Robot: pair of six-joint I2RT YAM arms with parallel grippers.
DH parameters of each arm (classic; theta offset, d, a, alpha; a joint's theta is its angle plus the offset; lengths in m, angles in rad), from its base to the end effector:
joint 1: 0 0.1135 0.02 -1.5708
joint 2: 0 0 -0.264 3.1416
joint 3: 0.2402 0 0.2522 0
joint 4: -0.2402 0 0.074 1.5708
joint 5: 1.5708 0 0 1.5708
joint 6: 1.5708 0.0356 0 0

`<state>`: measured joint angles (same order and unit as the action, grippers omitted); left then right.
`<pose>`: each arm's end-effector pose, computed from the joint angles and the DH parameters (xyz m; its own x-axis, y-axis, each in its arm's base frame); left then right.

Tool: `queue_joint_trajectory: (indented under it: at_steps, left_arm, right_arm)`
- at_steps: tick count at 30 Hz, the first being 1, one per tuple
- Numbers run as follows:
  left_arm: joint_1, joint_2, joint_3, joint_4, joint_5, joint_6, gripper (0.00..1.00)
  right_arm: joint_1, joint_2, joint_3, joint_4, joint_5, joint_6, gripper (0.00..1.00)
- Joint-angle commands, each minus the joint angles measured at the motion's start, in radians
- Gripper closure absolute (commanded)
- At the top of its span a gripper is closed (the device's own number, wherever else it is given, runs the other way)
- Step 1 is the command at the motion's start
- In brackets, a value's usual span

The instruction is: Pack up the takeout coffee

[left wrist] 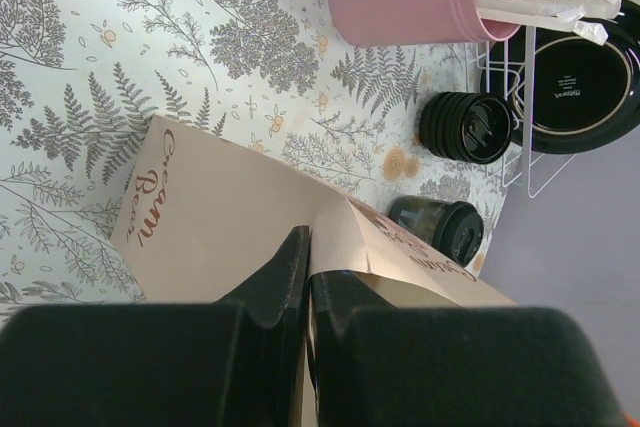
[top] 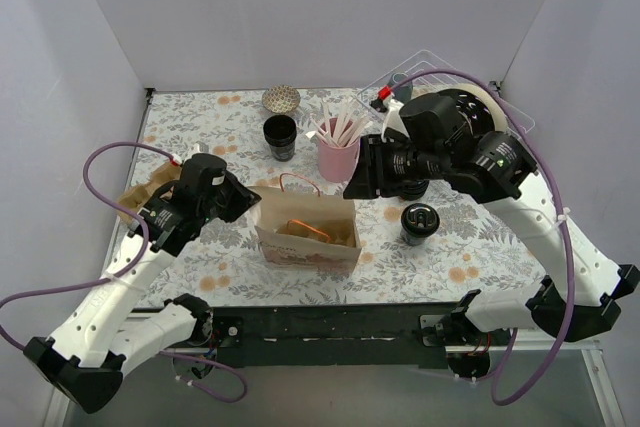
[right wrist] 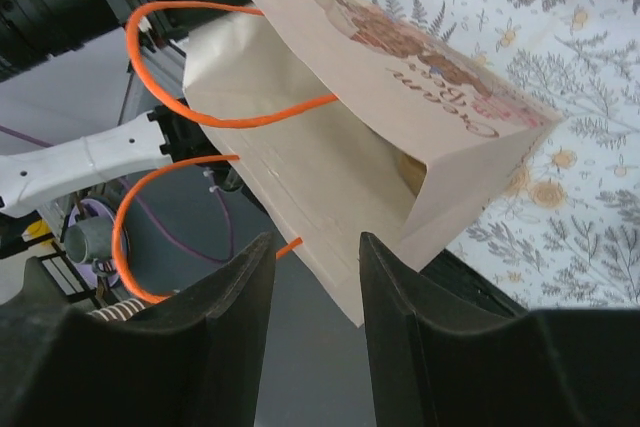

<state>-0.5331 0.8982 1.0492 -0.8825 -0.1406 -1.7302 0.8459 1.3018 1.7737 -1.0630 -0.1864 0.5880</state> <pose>0.1489 -0.0821 0.3432 -0.3168 -0.9481 0.0257 -0.6336 0.1914 -0.7496 0.1484 0.1775 0.4721 -0.7721 -0.0496 -0.6336 -0.4920 0.6777 0.5465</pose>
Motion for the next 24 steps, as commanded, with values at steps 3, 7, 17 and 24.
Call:
queue_joint_trajectory:
  at_steps: [3, 7, 17, 24]
  left_arm:
    - [-0.001, 0.010, 0.038, -0.067, 0.058, -0.046, 1.00]
    - [-0.001, 0.013, 0.057, -0.070, 0.068, -0.045, 1.00]
    - [-0.001, 0.005, 0.072, -0.087, 0.091, -0.060, 1.00]
    - [-0.001, 0.015, 0.092, -0.056, 0.124, -0.048, 1.00]
  right_arm:
    - [0.053, 0.004, -0.005, -0.121, 0.038, 0.073, 0.53]
    - [0.113, 0.034, -0.034, -0.181, 0.091, 0.093, 0.53]
    - [0.197, 0.088, -0.050, -0.247, 0.163, 0.171, 0.58]
    - [0.214, 0.082, -0.106, -0.245, 0.229, 0.194, 0.91]
